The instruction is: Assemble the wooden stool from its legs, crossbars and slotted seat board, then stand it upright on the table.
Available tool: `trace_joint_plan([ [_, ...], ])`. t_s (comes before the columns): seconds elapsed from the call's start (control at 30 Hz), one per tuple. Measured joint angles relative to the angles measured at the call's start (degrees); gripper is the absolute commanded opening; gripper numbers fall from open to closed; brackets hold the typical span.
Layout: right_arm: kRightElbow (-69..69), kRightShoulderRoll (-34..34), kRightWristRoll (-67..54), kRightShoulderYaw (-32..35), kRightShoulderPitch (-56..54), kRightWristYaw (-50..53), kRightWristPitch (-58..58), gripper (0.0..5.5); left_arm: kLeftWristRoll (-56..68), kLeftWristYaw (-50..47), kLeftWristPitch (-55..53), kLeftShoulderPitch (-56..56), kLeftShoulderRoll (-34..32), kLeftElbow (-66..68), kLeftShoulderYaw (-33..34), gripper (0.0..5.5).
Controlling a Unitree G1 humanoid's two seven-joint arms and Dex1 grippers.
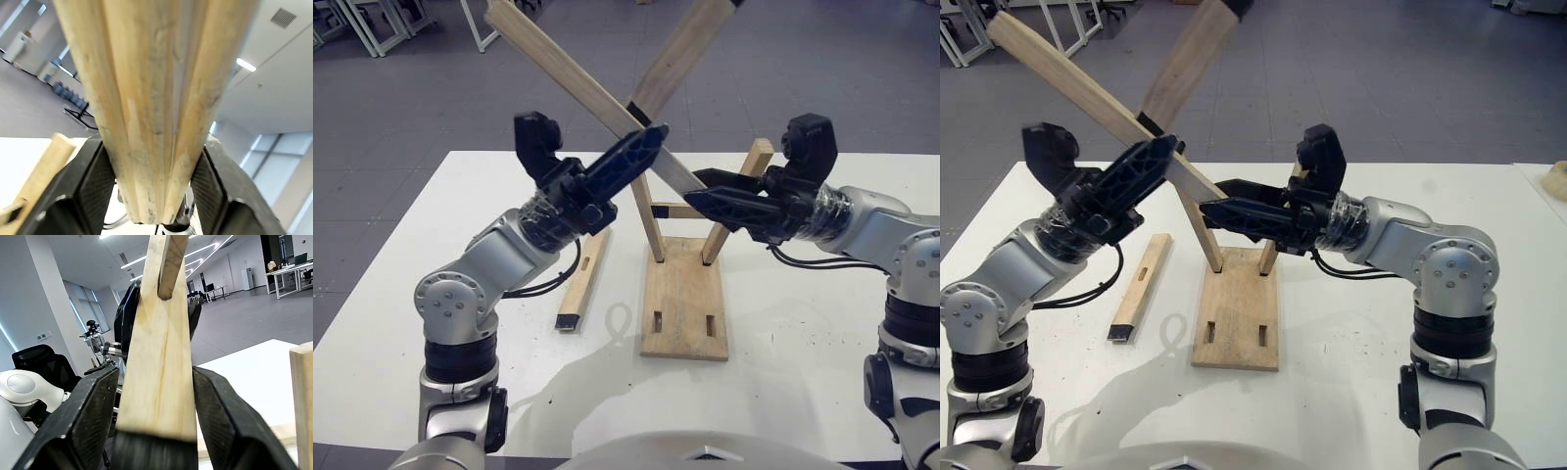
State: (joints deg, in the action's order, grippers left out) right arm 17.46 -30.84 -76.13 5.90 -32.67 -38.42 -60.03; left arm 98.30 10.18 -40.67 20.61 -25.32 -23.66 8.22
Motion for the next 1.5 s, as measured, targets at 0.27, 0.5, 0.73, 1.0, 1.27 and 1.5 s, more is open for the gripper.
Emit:
trace_joint_plan([
  [0.27, 3.8, -17.6, 17.7, -2.0, 16.2, -14.2, 4.9, 3.26, -14.4, 18.0, -0.7, -8.5, -9.6, -1.3, 6.7, 2.06],
  [0.5, 4.3, -19.1, 48.2, -21.1, 20.0, -13.2, 21.8, 3.26, -42.4, 39.1, 10.0, -15.1, -10.7, 1.1, -5.4, 2.05],
  [0.73, -0.1, -13.4, 59.3, -28.4, 20.5, -11.5, 27.5, 3.26, -55.0, 50.0, 19.6, -15.6, -6.7, 9.9, -12.8, 2.05],
  [1.0, -2.5, -14.6, 68.4, -31.9, 18.9, -14.8, 35.0, 3.26, -60.8, 56.0, 23.6, -15.4, -4.3, 16.1, -15.7, 2.05],
  [1.27, -7.4, -15.3, 71.7, -31.7, 17.8, -18.4, 42.9, 3.26, -64.7, 60.2, 27.7, -12.9, -1.6, 21.6, -18.0, 2.05],
  [1.5, -7.4, -15.3, 72.0, -30.5, 18.8, -18.6, 43.7, 3.26, -69.5, 63.1, 36.1, -11.1, -0.4, 26.9, -21.0, 2.05],
])
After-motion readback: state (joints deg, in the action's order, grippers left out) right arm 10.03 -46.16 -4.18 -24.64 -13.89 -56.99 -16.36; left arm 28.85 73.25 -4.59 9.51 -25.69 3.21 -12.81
